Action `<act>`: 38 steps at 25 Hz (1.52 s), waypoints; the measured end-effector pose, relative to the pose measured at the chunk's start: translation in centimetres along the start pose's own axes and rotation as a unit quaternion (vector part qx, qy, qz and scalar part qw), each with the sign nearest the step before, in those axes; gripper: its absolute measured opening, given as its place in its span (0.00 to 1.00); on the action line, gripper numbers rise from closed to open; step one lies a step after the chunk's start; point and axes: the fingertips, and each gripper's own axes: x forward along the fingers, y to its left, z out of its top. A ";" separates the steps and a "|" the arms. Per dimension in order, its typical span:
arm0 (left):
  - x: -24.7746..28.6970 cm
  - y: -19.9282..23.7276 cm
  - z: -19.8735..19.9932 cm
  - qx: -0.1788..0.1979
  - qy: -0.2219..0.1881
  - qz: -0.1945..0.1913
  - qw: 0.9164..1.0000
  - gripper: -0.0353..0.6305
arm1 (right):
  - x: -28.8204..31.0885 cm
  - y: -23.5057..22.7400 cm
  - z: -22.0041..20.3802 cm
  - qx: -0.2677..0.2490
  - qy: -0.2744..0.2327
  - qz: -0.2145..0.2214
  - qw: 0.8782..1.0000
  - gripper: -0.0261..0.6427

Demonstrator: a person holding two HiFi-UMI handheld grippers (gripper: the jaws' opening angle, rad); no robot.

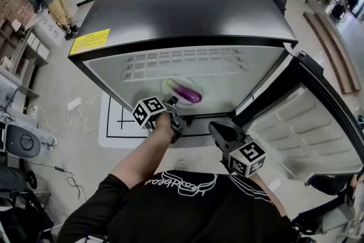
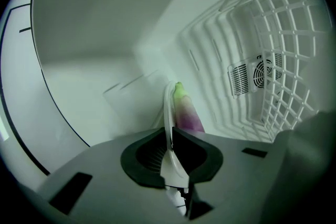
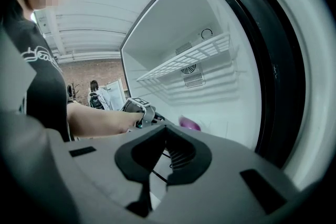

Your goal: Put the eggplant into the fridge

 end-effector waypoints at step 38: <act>-1.8 0.1 0.4 0.186 -0.024 0.068 0.980 0.25 | -3.7 1.7 -1.3 -0.011 0.005 0.011 1.000 0.05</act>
